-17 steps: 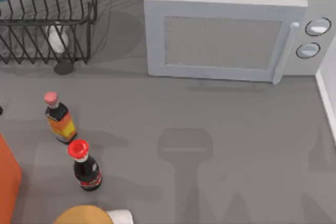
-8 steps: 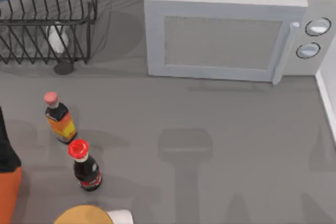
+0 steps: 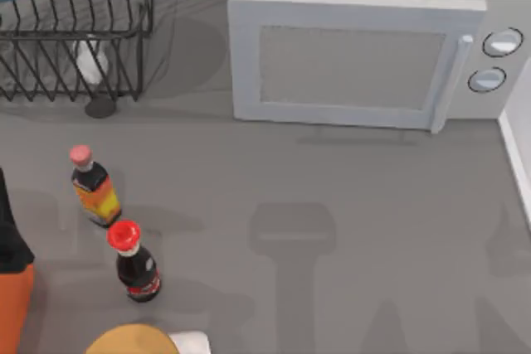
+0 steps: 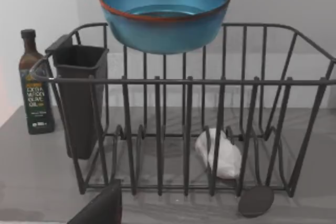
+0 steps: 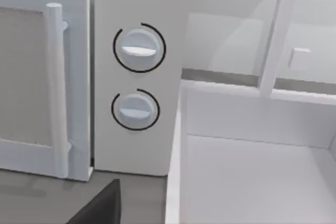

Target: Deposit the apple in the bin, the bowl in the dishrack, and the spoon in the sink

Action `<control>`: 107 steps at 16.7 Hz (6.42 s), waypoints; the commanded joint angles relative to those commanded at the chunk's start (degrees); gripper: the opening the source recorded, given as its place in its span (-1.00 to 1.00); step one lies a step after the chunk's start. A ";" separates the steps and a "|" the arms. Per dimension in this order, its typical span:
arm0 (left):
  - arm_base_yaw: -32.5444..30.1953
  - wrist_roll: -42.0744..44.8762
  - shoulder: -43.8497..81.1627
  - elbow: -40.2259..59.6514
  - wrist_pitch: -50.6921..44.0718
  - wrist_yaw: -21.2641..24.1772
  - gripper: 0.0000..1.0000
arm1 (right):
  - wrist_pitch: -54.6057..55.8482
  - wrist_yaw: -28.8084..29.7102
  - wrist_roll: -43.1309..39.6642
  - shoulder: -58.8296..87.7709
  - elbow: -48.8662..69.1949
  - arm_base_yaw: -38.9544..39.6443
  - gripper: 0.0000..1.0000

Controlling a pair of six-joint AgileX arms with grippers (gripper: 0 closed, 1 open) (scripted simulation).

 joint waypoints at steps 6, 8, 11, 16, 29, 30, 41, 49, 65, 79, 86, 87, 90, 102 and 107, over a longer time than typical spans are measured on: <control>0.00 0.00 0.00 0.00 0.00 0.00 1.00 | -12.93 -3.18 -23.71 22.10 10.98 0.41 1.00; 0.00 0.00 0.00 0.00 0.00 0.00 1.00 | -18.23 -4.06 -33.30 30.62 15.77 -0.25 1.00; 0.00 0.00 0.00 0.00 0.00 0.00 1.00 | -26.61 -4.90 -48.43 43.45 23.27 -2.34 1.00; 0.00 0.00 0.00 0.00 0.00 0.00 1.00 | -39.80 -4.74 -72.36 61.91 35.43 -8.61 1.00; 0.00 0.00 0.00 0.00 0.00 0.00 1.00 | -56.50 0.40 -103.23 79.90 52.31 -25.84 1.00; 0.00 0.00 0.00 0.00 0.00 0.00 1.00 | -56.53 0.50 -103.40 79.85 52.45 -26.03 1.00; 0.00 0.00 0.00 0.00 0.00 0.00 1.00 | -46.78 0.50 -103.07 84.27 47.17 -25.81 1.00; 0.00 0.00 0.00 0.00 0.00 0.00 1.00 | -30.71 0.50 -102.88 91.92 38.71 -25.70 1.00; 0.00 0.00 0.00 0.00 0.00 0.00 1.00 | -30.71 0.50 -102.88 91.92 38.71 -25.70 -0.96; 0.00 0.00 0.00 0.00 0.00 0.00 1.00 | -42.87 2.31 -100.73 85.09 44.84 -25.19 -1.00; 0.00 0.00 0.00 0.00 0.00 0.00 1.00 | -60.89 2.28 -100.71 78.40 55.48 -25.59 -1.00; 0.00 0.00 0.00 0.00 0.00 0.00 1.00 | -61.38 2.29 -100.79 78.15 55.92 -25.62 -1.00; 0.00 0.00 0.00 0.00 0.00 0.00 1.00 | -61.27 2.29 -100.70 78.37 55.78 -25.48 -1.00; 0.00 0.00 0.00 0.00 0.00 0.00 1.00 | -75.47 2.66 -96.93 108.19 95.11 -19.12 -1.00; 0.00 0.00 0.00 0.00 0.00 0.00 1.00 | -84.97 2.76 -91.60 128.72 127.74 -14.38 -1.00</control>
